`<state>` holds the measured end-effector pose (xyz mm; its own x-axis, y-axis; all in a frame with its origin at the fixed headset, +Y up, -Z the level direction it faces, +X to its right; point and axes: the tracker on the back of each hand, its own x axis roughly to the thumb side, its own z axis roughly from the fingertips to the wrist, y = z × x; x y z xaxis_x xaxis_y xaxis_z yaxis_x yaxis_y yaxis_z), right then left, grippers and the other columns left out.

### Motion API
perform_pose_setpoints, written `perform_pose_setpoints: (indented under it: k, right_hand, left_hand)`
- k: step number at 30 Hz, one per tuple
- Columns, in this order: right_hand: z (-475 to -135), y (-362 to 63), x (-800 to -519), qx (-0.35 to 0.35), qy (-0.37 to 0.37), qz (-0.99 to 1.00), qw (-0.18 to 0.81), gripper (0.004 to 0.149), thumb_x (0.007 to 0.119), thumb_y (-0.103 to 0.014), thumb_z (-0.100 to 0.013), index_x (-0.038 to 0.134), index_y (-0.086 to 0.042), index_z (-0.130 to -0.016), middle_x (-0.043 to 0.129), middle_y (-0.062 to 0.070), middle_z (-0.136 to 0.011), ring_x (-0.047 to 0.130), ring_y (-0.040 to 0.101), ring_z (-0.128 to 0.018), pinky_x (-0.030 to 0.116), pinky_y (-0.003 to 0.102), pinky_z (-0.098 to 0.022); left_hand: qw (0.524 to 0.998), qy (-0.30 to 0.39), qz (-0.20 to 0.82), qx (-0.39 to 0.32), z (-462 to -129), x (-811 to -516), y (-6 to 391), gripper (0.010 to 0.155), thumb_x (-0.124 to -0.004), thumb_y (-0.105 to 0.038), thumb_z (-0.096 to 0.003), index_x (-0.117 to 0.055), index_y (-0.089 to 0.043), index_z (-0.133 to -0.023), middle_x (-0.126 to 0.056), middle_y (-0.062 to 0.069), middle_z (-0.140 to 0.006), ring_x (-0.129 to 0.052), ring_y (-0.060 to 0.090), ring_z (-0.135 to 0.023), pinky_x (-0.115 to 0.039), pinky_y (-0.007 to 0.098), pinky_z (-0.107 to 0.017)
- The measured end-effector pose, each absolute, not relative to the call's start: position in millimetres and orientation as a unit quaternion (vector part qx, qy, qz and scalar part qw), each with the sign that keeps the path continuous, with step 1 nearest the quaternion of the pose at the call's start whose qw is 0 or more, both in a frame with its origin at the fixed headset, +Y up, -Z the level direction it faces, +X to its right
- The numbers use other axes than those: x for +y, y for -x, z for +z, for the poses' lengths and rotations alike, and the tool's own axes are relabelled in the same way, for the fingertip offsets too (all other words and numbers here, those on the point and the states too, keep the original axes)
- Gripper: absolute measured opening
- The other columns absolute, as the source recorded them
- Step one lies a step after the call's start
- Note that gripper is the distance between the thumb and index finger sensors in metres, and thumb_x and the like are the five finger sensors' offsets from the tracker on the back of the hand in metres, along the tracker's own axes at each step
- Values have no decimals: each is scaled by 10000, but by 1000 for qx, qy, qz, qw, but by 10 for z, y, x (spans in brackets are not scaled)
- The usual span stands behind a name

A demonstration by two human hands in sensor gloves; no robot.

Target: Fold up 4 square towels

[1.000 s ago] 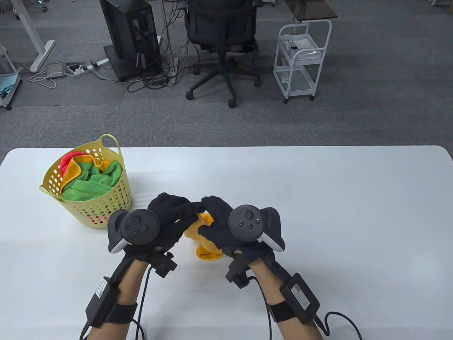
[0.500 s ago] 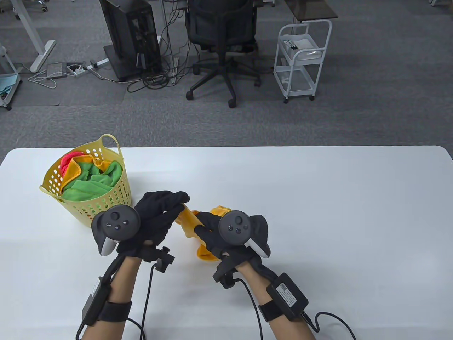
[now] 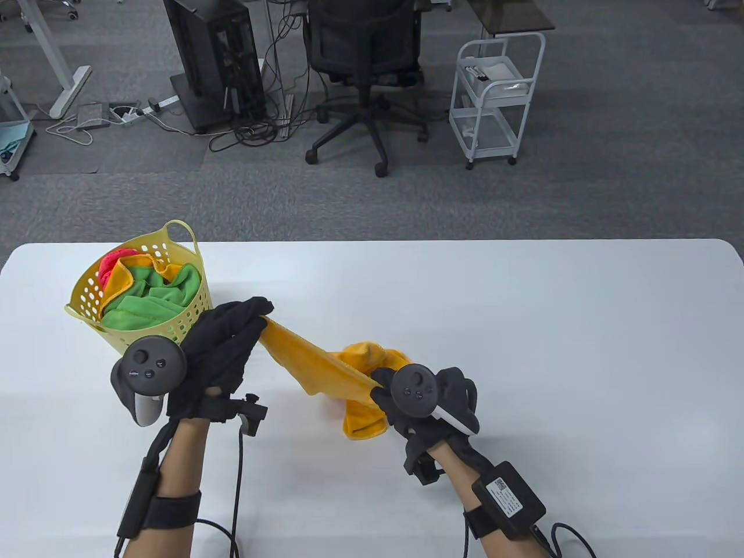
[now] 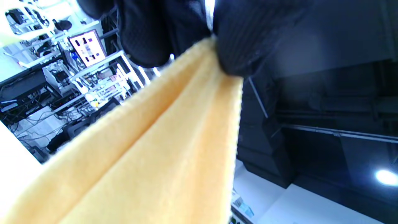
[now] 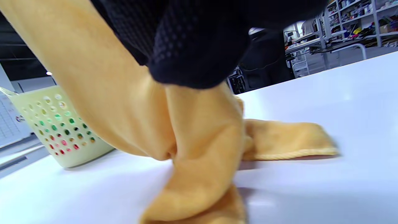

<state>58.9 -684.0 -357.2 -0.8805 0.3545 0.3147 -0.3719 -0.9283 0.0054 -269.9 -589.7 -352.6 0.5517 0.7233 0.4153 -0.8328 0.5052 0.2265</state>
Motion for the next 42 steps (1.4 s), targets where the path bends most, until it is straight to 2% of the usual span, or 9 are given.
perform_pose_setpoints:
  k: [12, 18, 22, 24, 26, 29, 33, 37, 42]
  right_hand:
    - [-3720, -874, -7104, 6, -89, 981, 170, 415, 919, -294, -562, 834, -68, -900, 1021, 113, -733, 1032, 120, -307, 857, 299, -237]
    - [-3728, -948, -7151, 9, -47, 974, 223, 460, 890, -246, -579, 666, -70, -941, 898, 220, -914, 1075, 125, -347, 879, 290, -231]
    - [-3761, -1037, -7188, 22, -29, 963, 266, 458, 906, -215, -569, 657, -50, -915, 957, 162, -813, 1061, 98, -289, 875, 278, -197]
    - [-3767, -1064, -7195, 26, -26, 964, 262, 500, 898, -238, -576, 648, -42, -961, 956, 140, -805, 1043, 106, -291, 862, 282, -213]
    - [-3766, -1104, -7214, 11, -32, 974, 224, 503, 843, -302, -602, 661, -65, -1007, 960, 93, -765, 1031, 111, -298, 853, 285, -224]
    - [-3777, -1171, -7249, 23, -29, 982, 187, 457, 739, -346, -626, 732, -39, -965, 1030, 70, -650, 1047, 105, -250, 862, 279, -184]
    - [-3777, -1220, -7227, 11, -10, 979, 204, 461, 770, -316, -618, 725, 11, -941, 1027, 116, -710, 1065, 118, -265, 869, 288, -186]
    - [-3772, -1310, -7210, 7, 0, 973, 229, 484, 862, -272, -584, 687, -37, -969, 977, 103, -788, 1053, 143, -366, 863, 309, -267]
    - [-3770, -1440, -7201, 10, -23, 963, 268, 458, 884, -238, -572, 716, -108, -978, 928, 105, -860, 1017, 161, -479, 841, 293, -321]
  left_hand:
    - [842, -208, 481, -131, -3528, -5890, 2785, 351, -834, -356, -579, -891, -309, -922, -926, 30, -851, -837, 394, -838, -519, 631, -752]
    - [830, -219, 499, -123, -3506, -5870, 2845, 351, -833, -355, -580, -890, -309, -923, -924, 33, -854, -836, 398, -837, -519, 633, -751]
    - [829, -220, 501, -119, -3501, -5870, 2880, 350, -835, -354, -579, -892, -307, -922, -924, 34, -854, -836, 397, -839, -519, 634, -750]
    - [828, -223, 502, -116, -3494, -5865, 2887, 351, -833, -354, -580, -891, -307, -923, -924, 32, -854, -836, 397, -839, -519, 633, -751]
    - [821, -229, 511, -113, -3490, -5849, 2911, 351, -834, -354, -580, -890, -307, -923, -923, 31, -854, -836, 397, -838, -519, 633, -751]
    - [821, -228, 511, -115, -3482, -5841, 2941, 356, -837, -351, -578, -895, -291, -924, -925, 35, -853, -837, 400, -836, -518, 634, -750]
    - [821, -230, 510, -113, -3486, -5850, 2923, 350, -835, -352, -579, -893, -304, -921, -924, 34, -854, -838, 398, -837, -519, 634, -749]
    - [824, -235, 504, -108, -3484, -5851, 2940, 350, -835, -352, -579, -892, -306, -921, -924, 33, -854, -836, 400, -837, -520, 634, -750]
    - [827, -238, 502, -91, -3502, -5891, 2951, 351, -834, -349, -579, -891, -302, -922, -924, 37, -853, -839, 401, -834, -522, 634, -748]
